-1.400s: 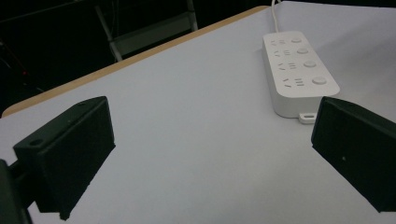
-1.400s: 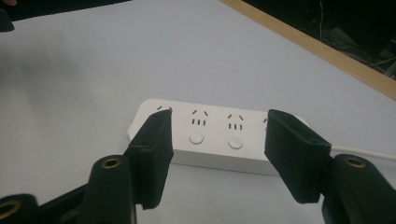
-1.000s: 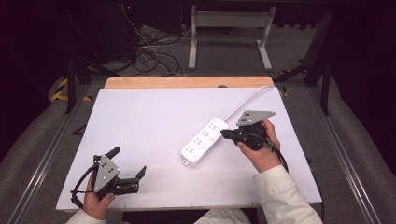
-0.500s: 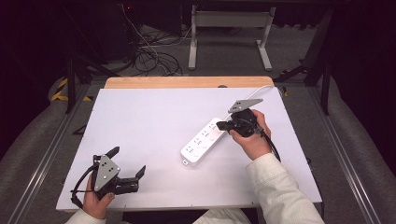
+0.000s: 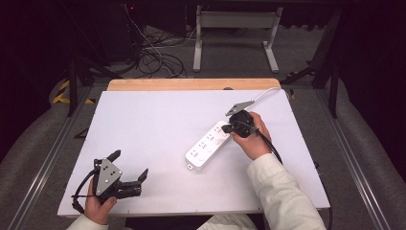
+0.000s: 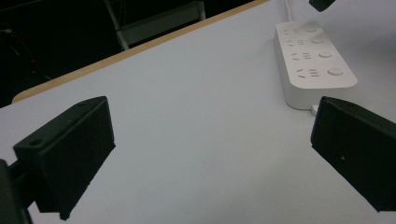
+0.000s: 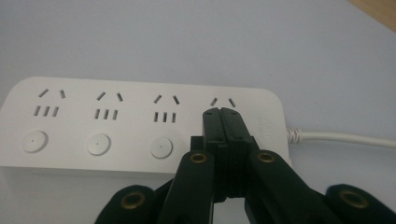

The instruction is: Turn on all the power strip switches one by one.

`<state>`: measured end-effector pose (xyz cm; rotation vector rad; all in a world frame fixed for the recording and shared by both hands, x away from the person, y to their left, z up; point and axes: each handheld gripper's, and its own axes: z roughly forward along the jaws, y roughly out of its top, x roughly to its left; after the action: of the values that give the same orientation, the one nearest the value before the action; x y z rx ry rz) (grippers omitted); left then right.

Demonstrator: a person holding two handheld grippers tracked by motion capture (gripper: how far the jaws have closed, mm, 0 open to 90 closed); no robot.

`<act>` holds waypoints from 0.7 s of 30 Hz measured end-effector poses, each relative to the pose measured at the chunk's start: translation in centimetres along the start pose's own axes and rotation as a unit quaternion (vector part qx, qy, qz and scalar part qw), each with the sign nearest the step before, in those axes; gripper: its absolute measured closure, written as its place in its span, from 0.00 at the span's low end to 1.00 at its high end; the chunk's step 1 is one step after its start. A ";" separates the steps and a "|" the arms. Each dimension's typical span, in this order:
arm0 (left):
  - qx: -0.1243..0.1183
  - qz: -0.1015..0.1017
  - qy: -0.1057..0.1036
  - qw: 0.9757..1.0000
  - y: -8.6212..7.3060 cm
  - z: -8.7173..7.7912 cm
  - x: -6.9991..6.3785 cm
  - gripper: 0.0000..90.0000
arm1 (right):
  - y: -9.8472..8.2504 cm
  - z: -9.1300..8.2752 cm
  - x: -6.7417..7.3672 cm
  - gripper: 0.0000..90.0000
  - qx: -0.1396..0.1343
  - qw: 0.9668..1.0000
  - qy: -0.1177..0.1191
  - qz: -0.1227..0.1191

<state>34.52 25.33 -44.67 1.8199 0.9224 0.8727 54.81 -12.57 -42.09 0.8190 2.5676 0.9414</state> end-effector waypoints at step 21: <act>-0.001 0.004 -0.002 1.000 0.0 0.0 0.0 0.00 | -0.3 2.2 -0.1 1.00 0.033 0.999 -0.004 -0.003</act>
<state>34.53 25.32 -44.66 1.8246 0.9132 0.8744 55.77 -11.74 -43.87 0.8296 2.6056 0.8540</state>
